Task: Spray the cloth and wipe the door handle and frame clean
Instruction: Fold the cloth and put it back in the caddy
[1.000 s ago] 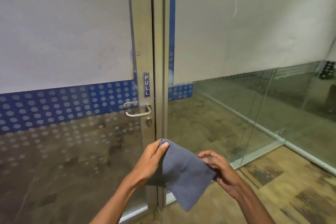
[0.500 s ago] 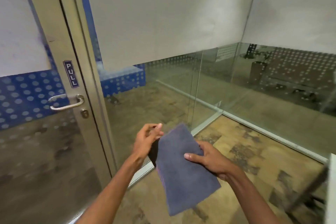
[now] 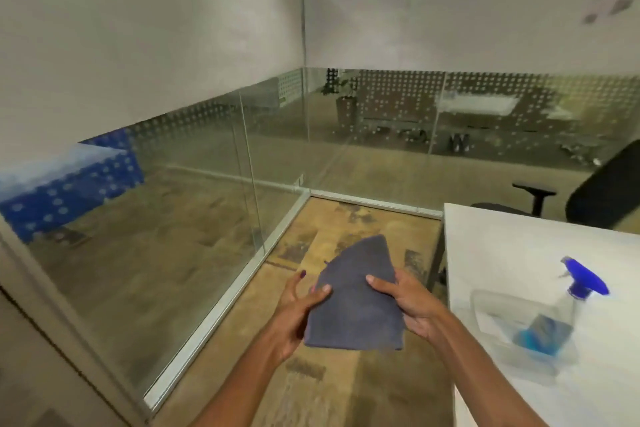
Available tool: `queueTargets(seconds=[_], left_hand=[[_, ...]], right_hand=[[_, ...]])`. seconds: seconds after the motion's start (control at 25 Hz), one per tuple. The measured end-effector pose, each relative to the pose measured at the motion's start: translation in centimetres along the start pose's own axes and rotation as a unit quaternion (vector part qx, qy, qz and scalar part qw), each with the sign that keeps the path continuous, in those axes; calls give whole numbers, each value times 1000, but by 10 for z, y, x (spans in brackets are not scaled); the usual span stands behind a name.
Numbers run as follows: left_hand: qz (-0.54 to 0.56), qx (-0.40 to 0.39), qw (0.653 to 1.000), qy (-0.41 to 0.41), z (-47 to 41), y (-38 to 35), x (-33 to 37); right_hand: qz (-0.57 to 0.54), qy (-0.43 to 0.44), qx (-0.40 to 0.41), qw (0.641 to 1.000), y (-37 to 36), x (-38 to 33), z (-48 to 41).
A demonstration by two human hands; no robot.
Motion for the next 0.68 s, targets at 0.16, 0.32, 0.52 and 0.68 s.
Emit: queueTargets(seconds=[0.16, 0.32, 0.52, 0.68], left_hand=[[-26, -77, 996, -22, 6, -51, -15], [-4, -162, 986, 50, 8, -99, -43], [-86, -120, 989, -30, -2, -157, -56], [-160, -90, 976, -114, -16, -205, -65]], right_hand=[[-1, 18, 35, 999, 36, 4, 51], [10, 37, 89, 995, 76, -1, 96], [148, 51, 167, 974, 131, -19, 135], [257, 96, 234, 932, 174, -46, 157]])
Point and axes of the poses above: each hand's wrist, its own z-axis away from the middle knuckle, its own y-axis out of the back of the hand, x = y × z, the point moved 6 cm from there along -z, towards the middle knuckle, and after that the axes turned 1 degree about z, right-handed, at the moved point
